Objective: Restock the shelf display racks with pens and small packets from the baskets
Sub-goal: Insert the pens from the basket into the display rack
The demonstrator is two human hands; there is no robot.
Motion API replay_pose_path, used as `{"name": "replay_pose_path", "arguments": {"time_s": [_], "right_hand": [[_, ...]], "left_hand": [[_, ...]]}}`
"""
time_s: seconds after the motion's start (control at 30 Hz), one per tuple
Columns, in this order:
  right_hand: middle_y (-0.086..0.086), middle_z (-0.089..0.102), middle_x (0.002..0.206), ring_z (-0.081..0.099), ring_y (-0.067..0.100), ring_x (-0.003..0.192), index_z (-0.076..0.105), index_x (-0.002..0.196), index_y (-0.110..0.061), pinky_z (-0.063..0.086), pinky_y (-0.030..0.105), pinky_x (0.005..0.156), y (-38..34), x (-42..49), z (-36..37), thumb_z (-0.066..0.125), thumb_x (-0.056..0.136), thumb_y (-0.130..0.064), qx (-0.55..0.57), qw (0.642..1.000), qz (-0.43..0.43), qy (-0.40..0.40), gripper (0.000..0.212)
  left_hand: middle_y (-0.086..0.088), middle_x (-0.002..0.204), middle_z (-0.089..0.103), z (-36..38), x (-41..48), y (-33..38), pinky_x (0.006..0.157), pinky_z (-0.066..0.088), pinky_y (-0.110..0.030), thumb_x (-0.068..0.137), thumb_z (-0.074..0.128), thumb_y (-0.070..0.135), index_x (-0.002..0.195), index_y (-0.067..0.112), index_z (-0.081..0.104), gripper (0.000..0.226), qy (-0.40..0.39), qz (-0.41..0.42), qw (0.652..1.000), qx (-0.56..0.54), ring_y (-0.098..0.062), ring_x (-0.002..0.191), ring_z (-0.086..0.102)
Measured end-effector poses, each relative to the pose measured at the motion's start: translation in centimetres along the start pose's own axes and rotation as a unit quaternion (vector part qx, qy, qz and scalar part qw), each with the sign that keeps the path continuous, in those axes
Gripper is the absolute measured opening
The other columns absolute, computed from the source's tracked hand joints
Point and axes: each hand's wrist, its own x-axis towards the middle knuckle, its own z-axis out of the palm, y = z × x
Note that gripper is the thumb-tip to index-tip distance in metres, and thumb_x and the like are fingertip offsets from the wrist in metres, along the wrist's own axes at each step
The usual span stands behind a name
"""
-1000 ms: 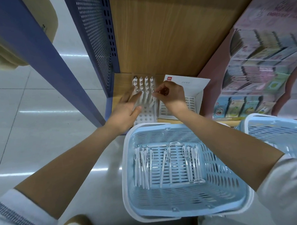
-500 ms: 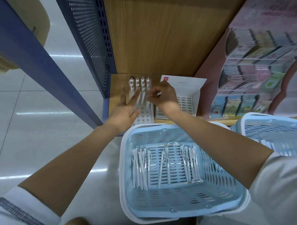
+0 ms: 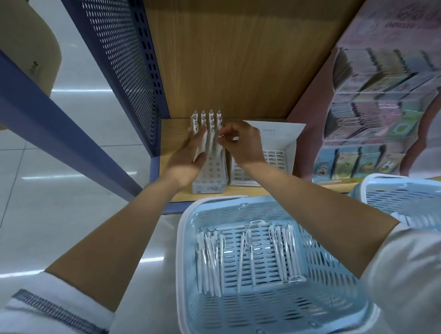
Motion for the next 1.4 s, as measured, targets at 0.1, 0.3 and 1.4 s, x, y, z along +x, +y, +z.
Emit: {"name": "replay_pose_path", "arguments": {"time_s": [0.1, 0.3, 1.4], "right_hand": [[0.000, 0.070, 0.081, 0.064, 0.012, 0.072, 0.071, 0.079, -0.012, 0.054, 0.032, 0.076, 0.6, -0.3, 0.2, 0.076, 0.074, -0.006, -0.023, 0.999, -0.029, -0.008, 0.010], [0.001, 0.068, 0.093, 0.064, 0.016, 0.084, 0.068, 0.092, -0.014, 0.052, 0.033, 0.082, 0.5, 0.1, -1.0, 0.076, 0.076, -0.015, -0.018, 0.997, -0.024, -0.078, 0.018], [-0.004, 0.045, 0.081, 0.043, 0.011, 0.070, 0.040, 0.102, -0.014, 0.033, 0.025, 0.057, 3.7, -21.3, 4.9, 0.076, 0.076, -0.046, 0.015, 0.894, 0.312, -0.322, 0.055]], "left_hand": [[0.008, 0.163, 0.002, 0.2, -0.2, -0.9, 0.100, 0.034, -0.025, 0.102, 0.045, 0.015, 0.153, 0.039, 0.016, 0.064, 0.006, 0.014, 0.999, -0.039, -0.020, 0.144, 0.028], [0.006, 0.163, -0.010, -0.1, -0.7, -0.4, 0.099, 0.036, -0.028, 0.103, 0.044, 0.023, 0.154, 0.037, 0.011, 0.062, -0.021, -0.015, 0.999, -0.021, -0.023, 0.145, 0.025], [0.001, 0.154, 0.036, 3.3, -12.3, -1.7, 0.119, 0.016, -0.027, 0.098, 0.031, 0.027, 0.147, 0.012, 0.040, 0.052, 0.018, 0.250, 0.962, 0.111, -0.012, 0.146, 0.024]]}}
